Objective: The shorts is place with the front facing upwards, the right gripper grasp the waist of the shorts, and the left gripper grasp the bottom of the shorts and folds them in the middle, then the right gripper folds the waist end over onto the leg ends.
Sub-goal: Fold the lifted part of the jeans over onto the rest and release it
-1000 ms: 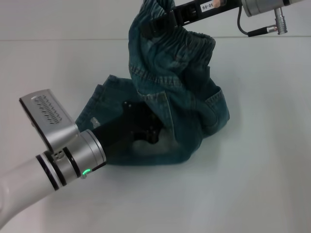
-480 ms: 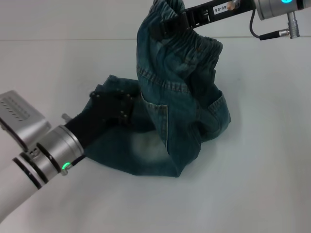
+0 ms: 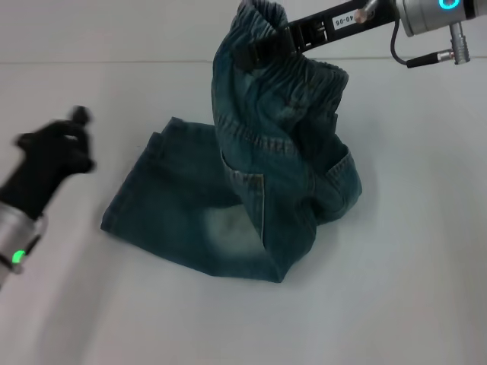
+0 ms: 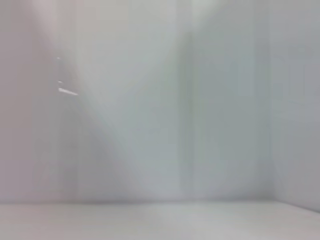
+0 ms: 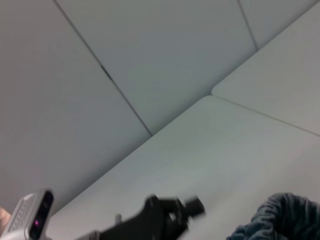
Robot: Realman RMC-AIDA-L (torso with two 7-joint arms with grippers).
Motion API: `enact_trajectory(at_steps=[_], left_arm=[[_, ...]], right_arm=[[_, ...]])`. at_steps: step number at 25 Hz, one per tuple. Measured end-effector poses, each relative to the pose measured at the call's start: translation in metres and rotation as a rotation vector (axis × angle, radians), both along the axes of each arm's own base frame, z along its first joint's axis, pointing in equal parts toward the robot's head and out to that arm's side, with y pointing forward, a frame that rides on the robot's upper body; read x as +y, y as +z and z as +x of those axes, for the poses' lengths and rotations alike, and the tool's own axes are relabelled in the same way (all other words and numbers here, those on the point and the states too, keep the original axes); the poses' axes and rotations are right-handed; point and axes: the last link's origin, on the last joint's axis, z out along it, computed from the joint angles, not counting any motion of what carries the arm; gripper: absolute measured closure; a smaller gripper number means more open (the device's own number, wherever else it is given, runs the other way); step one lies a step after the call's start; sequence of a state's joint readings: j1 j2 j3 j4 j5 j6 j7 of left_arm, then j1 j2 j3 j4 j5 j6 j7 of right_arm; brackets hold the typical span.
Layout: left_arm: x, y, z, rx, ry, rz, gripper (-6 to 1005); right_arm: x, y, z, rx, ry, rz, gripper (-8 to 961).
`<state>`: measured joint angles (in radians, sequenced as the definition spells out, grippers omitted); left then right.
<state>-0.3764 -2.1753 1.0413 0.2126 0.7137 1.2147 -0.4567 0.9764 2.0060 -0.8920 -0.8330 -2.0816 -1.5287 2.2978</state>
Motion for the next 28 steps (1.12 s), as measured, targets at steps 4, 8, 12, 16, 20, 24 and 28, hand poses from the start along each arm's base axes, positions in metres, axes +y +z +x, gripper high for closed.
enact_trajectory(at_steps=[4,8,12,16,20,24,28], left_arm=[[-0.012,0.035,-0.026,-0.047,0.095,0.191,996],[-0.024,0.054,-0.038,-0.068,0.133,0.303,996],[-0.030,0.058,-0.041,-0.079,0.137,0.333,996],[-0.030,0.057,-0.041,-0.076,0.135,0.330,996],[-0.029,0.056,-0.039,-0.073,0.127,0.325,996],[-0.029,0.056,-0.038,-0.073,0.122,0.323,996],[-0.029,0.055,-0.037,-0.072,0.118,0.321,996]], right_arm=[[-0.002,-0.004,-0.002,-0.006,0.011,-0.014,838],[-0.002,-0.020,-0.013,-0.017,0.035,-0.016,837],[-0.004,-0.038,-0.021,-0.037,0.057,-0.029,837],[-0.009,-0.065,-0.030,-0.088,0.096,-0.061,837],[-0.006,-0.078,-0.035,-0.104,0.107,-0.046,836],[-0.002,-0.081,-0.040,-0.100,0.122,-0.006,836],[-0.002,-0.084,-0.048,-0.094,0.154,-0.001,760]])
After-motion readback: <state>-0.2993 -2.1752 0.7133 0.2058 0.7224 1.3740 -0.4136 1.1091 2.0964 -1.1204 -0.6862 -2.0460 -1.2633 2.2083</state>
